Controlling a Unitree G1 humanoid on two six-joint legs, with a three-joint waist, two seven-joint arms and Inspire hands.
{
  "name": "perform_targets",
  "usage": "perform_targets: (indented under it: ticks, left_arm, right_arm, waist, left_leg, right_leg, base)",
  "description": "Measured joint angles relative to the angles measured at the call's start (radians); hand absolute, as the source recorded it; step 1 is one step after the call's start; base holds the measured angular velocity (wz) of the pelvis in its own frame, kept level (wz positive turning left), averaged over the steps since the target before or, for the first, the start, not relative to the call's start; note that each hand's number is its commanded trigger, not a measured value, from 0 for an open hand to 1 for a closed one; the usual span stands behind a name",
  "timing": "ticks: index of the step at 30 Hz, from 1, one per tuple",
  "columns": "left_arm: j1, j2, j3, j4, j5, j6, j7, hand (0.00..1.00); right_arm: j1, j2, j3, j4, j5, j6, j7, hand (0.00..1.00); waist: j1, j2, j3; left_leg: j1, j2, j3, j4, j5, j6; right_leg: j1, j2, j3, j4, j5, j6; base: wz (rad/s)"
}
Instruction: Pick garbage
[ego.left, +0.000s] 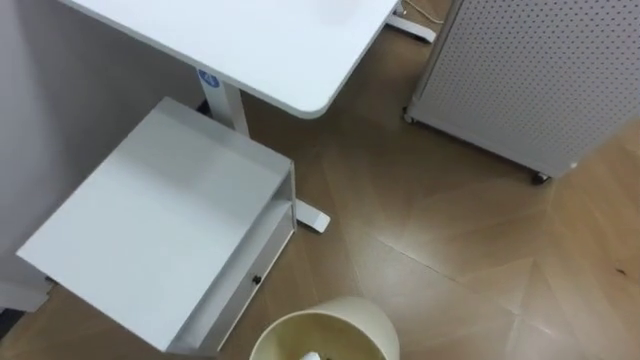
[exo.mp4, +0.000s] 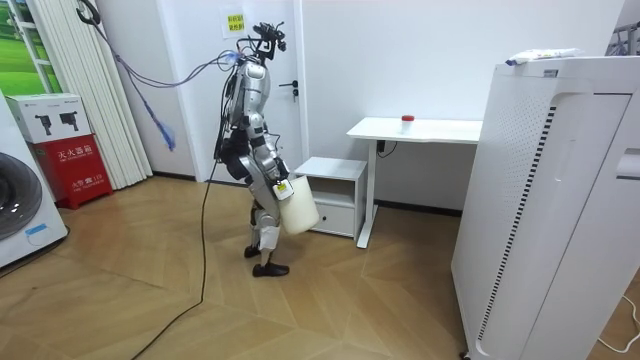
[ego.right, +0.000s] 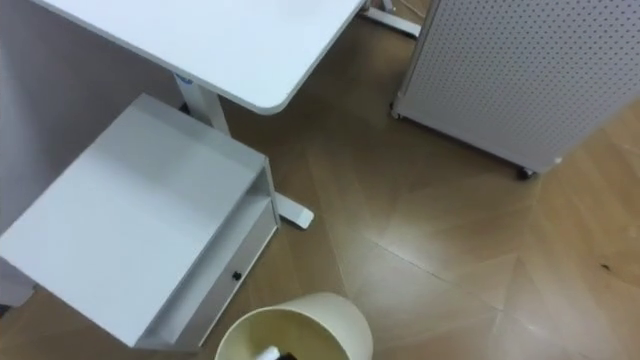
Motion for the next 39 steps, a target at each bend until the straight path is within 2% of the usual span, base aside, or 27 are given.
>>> perform_targets:
  ticks: [3,7,8,9,10,15,18,25,30,39]
  left_arm:
    - [0.021,0.017,-0.006,-0.019,-0.007,0.000,-0.077,1.00]
    - [0.016,0.020,-0.004,-0.032,-0.030,0.000,-0.137,1.00]
    - [0.009,0.018,-0.001,-0.038,-0.031,0.000,-0.153,0.55]
    - [-0.001,0.014,0.002,-0.038,-0.031,0.000,-0.163,0.42]
    - [-0.005,0.013,0.003,-0.039,-0.031,0.000,-0.169,0.00]
    - [-0.013,0.013,0.004,-0.083,-0.030,0.000,-0.184,0.00]
    - [-0.016,0.018,0.007,-0.091,-0.024,0.000,-0.193,0.00]
    - [-0.010,0.037,0.004,-0.122,-0.001,0.000,-0.190,0.00]
    - [0.015,0.041,0.022,-0.178,0.116,0.000,-0.163,0.00]
    - [0.032,0.041,0.052,-0.234,0.220,0.000,-0.152,0.00]
  right_arm:
    - [0.000,0.004,-0.003,0.001,-0.004,-0.012,0.008,1.00]
    - [-0.007,0.009,-0.006,0.014,-0.004,-0.021,0.012,1.00]
    - [-0.008,0.010,-0.006,0.018,-0.004,-0.024,0.012,1.00]
    - [-0.009,0.010,-0.006,0.023,-0.006,-0.029,0.012,1.00]
    - [-0.009,0.011,-0.007,0.025,-0.007,-0.030,0.012,1.00]
    - [-0.009,0.012,-0.016,0.029,-0.007,-0.032,0.009,1.00]
    - [-0.008,0.011,-0.018,0.034,-0.007,-0.032,0.006,1.00]
    - [-0.008,0.011,-0.016,0.034,-0.002,-0.033,-0.009,1.00]
    - [-0.008,0.004,-0.023,0.035,0.001,-0.047,-0.012,1.00]
    - [-0.006,0.004,-0.044,0.041,0.043,-0.062,0.003,1.00]
  waist:
    - [0.000,-0.005,0.0014]
    - [0.001,-0.005,0.0016]
    - [0.002,-0.005,0.0017]
    - [0.006,-0.006,0.0020]
    - [0.009,-0.007,0.0026]
    - [0.037,-0.017,0.0086]
    - [0.050,-0.017,0.0087]
    - [0.052,-0.015,0.0080]
    - [0.053,-0.005,0.0045]
    - [0.052,0.002,0.0023]
  left_leg:
    - [-0.008,0.001,0.003,-0.001,0.000,0.000]
    - [-0.014,0.002,0.008,0.000,0.000,0.000]
    - [-0.014,0.002,0.010,0.001,0.000,0.000]
    - [-0.014,0.002,0.012,0.003,0.000,0.000]
    - [-0.014,0.002,0.012,0.003,0.000,0.000]
    - [-0.021,0.004,0.013,0.007,0.000,0.000]
    - [-0.021,0.004,0.013,0.004,0.000,0.000]
    - [-0.026,0.004,0.013,0.003,0.000,0.000]
    - [-0.031,0.004,0.012,0.003,0.000,0.000]
    - [-0.027,0.003,0.012,0.002,0.000,0.000]
  right_leg:
    - [-0.013,0.007,0.012,-0.001,0.001,0.001]
    - [-0.023,0.007,0.015,0.001,0.002,0.000]
    - [-0.024,0.006,0.016,0.002,0.002,0.000]
    - [-0.025,0.006,0.016,0.002,0.002,0.000]
    - [-0.025,0.006,0.017,0.002,0.002,0.000]
    - [-0.031,0.006,0.016,0.004,0.003,-0.001]
    - [-0.031,0.005,0.016,0.004,0.003,-0.001]
    - [-0.035,0.006,0.015,0.002,0.003,-0.001]
    - [-0.038,0.006,0.013,0.004,0.003,-0.001]
    - [-0.035,0.005,0.013,0.005,0.003,-0.001]
  base:
    - [-0.07]
    - [-0.04]
    - [-0.03]
    - [-0.03]
    - [0.00]
    - [0.00]
    - [0.00]
    - [0.00]
    - [0.00]
    - [0.00]
